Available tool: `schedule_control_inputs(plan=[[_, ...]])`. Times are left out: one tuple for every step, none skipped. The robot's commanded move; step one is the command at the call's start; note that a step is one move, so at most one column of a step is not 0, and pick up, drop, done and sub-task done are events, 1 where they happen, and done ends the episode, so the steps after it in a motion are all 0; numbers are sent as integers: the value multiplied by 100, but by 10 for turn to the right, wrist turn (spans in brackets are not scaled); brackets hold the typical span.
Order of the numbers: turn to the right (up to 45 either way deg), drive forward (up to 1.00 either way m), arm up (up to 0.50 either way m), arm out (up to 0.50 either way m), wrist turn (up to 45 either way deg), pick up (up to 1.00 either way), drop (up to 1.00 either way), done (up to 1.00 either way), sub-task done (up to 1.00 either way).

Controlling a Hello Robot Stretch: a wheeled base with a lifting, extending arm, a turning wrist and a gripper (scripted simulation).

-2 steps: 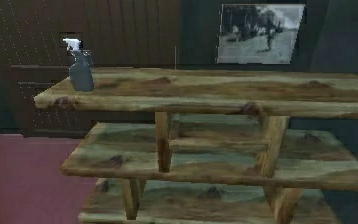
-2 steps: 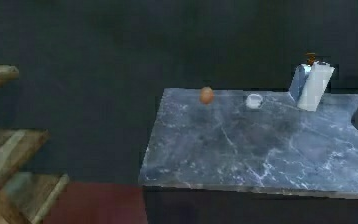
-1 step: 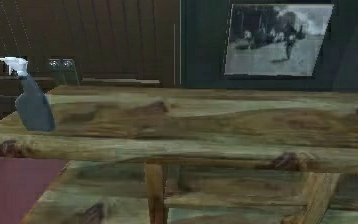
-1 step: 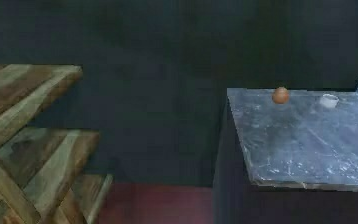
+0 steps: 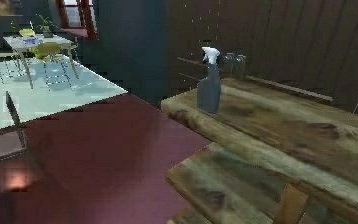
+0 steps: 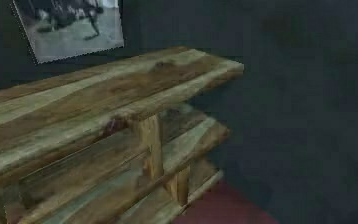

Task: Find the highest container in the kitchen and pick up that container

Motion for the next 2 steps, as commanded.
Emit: schedule_control_inputs(plan=[[-450, 0, 0, 0, 0, 0, 0, 0, 0], [-330, 0, 0, 0, 0, 0, 0, 0, 0]])
